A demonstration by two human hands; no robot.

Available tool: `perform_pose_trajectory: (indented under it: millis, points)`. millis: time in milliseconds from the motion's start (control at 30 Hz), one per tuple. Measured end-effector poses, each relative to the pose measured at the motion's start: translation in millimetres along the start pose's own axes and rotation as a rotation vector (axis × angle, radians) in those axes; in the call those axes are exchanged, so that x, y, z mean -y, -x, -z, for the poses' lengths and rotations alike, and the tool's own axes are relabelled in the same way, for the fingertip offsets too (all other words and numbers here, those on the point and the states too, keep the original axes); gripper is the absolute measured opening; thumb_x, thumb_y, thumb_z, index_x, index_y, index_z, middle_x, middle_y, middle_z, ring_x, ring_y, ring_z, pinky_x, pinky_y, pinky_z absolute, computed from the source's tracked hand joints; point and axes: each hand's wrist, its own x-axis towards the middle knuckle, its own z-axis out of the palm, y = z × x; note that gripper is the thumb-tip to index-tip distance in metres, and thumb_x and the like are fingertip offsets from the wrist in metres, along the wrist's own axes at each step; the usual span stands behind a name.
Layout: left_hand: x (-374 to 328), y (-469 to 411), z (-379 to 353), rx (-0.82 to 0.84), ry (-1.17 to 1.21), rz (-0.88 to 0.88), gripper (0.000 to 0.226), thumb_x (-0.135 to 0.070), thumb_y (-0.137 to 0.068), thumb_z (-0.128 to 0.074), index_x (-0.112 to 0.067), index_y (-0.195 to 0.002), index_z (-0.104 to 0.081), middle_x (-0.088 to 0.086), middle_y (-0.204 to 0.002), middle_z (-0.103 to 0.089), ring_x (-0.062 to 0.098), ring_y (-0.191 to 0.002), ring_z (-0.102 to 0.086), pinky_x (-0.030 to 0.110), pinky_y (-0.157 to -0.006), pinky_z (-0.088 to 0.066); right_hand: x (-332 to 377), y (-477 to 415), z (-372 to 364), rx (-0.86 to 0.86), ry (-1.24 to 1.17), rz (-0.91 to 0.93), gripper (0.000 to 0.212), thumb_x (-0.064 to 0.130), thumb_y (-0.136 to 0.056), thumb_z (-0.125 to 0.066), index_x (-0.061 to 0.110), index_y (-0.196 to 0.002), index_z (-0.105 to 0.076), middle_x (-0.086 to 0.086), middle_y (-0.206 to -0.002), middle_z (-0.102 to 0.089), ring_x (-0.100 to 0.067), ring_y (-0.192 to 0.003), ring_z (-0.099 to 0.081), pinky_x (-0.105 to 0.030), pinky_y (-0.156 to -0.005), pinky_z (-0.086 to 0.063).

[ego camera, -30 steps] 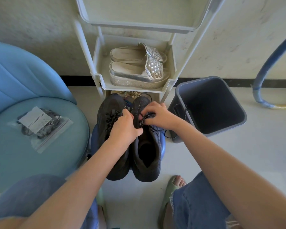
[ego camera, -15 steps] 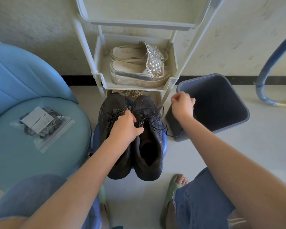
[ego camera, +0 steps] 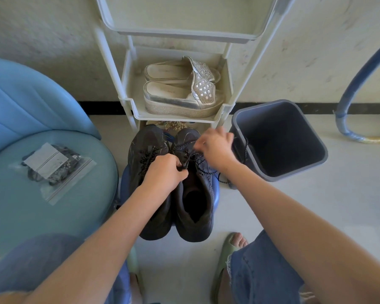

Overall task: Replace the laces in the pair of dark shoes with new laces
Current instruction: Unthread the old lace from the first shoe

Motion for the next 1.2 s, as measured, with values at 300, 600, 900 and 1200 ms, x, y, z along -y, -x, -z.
perform_pose_trajectory:
  millis: [300, 600, 900, 1200]
  points:
    - [-2, 1, 3, 0.014, -0.013, 0.001, 0.042, -0.028, -0.087, -0.062, -0.014, -0.124, -0.05, 0.007, -0.099, -0.068, 0.027, -0.082, -0.066, 0.041, -0.083, -0.053, 5, 17, 11, 0.241, -0.291, 0.156, 0.021, 0.034, -0.089, -0.064, 0.029, -0.109, -0.07, 0.004, -0.117, -0.051, -0.022, -0.116, -0.027, -0.028, -0.091, -0.019]
    - [-1, -1, 2, 0.021, 0.018, 0.025, 0.059, -0.028, -0.087, -0.063, -0.017, -0.138, -0.036, 0.007, -0.105, -0.066, 0.027, -0.081, -0.068, 0.041, -0.082, -0.054, -1, 3, 7, -0.051, -0.162, -0.043, 0.011, 0.028, -0.093, -0.06, 0.025, -0.092, -0.071, 0.01, -0.096, -0.056, -0.016, -0.105, -0.033, -0.026, -0.075, -0.009]
    - [0, -2, -1, 0.022, -0.029, 0.011, 0.051, -0.03, -0.087, -0.062, -0.015, -0.133, -0.043, 0.006, -0.106, -0.065, 0.026, -0.084, -0.066, 0.039, -0.083, -0.052, -7, 7, 14, 0.028, -0.25, 0.035, 0.028, 0.033, -0.09, -0.062, 0.037, -0.118, -0.061, 0.007, -0.136, -0.044, -0.024, -0.128, -0.021, -0.033, -0.101, -0.013]
    - [0, -2, -3, -0.014, -0.064, -0.015, 0.043, -0.029, -0.088, -0.062, -0.013, -0.126, -0.053, 0.006, -0.11, -0.065, 0.025, -0.088, -0.066, 0.033, -0.082, -0.051, 0, 7, 1, 0.13, -0.321, 0.025, 0.011, 0.037, -0.082, -0.071, 0.029, -0.078, -0.065, 0.003, -0.101, -0.059, -0.019, -0.107, -0.031, -0.028, -0.083, -0.015]
